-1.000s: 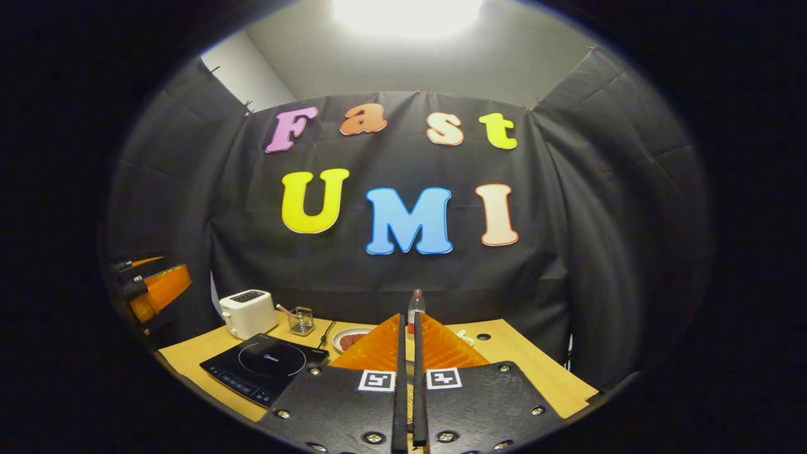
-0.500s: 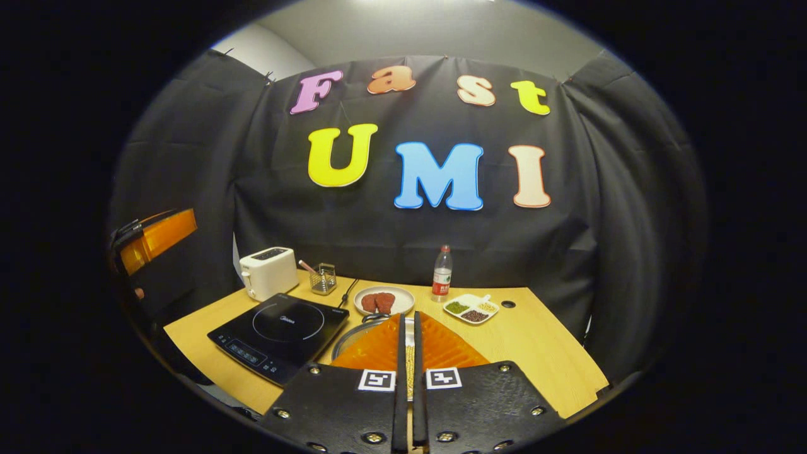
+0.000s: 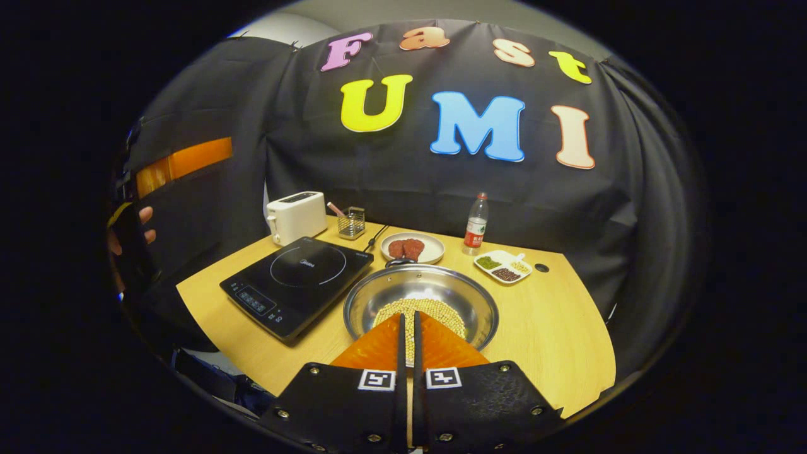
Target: First push the handle of the pot to place it horizontally, then grasp the pot with both hands and set it on the induction cooktop.
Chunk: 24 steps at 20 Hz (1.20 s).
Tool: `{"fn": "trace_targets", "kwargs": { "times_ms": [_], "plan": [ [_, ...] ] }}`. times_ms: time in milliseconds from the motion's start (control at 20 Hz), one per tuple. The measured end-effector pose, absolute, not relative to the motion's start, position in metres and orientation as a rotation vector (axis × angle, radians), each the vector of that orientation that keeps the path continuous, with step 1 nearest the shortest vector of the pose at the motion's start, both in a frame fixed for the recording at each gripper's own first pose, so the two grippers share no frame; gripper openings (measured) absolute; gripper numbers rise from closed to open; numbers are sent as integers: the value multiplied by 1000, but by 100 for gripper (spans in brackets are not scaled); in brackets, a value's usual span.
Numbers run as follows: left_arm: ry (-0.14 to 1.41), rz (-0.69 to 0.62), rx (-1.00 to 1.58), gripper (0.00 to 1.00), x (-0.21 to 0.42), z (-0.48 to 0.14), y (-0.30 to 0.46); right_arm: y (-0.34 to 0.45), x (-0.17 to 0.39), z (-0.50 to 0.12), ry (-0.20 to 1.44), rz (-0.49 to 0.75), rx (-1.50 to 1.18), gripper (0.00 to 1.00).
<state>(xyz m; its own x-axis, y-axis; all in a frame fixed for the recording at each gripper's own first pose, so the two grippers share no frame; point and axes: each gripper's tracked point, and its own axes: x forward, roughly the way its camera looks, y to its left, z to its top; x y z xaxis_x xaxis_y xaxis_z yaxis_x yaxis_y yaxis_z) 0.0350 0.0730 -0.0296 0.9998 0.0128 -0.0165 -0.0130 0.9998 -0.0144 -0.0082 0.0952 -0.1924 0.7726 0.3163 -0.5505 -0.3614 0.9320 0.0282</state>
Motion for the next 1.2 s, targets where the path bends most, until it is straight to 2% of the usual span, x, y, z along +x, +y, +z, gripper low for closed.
{"fn": "trace_targets", "kwargs": {
  "times_ms": [400, 450, 550, 600, 700, 1100, 1200],
  "plan": [
    [43, 37, 12, 100, 58, -34, 45, 95, -23, -253, 766, 524, -86, 4],
    [45, 42, 19, 97, 60, -34, 43, 95, -24, -260, 788, 538, -80, 4],
    [54, 46, 18, 100, 64, -36, 37, 95, -28, -275, 839, 565, -70, 4],
    [58, 50, 16, 97, 66, -38, 35, 94, -30, -280, 858, 576, -65, 4],
    [67, 56, 19, 100, 69, -41, 31, 94, -32, -293, 900, 596, -68, 4],
    [85, 114, 29, 100, 79, -48, 30, 82, -24, -322, 989, 627, -111, 4],
    [86, 121, 30, 100, 82, -50, 27, 81, -23, -323, 1002, 633, -98, 1]
  ]
}}
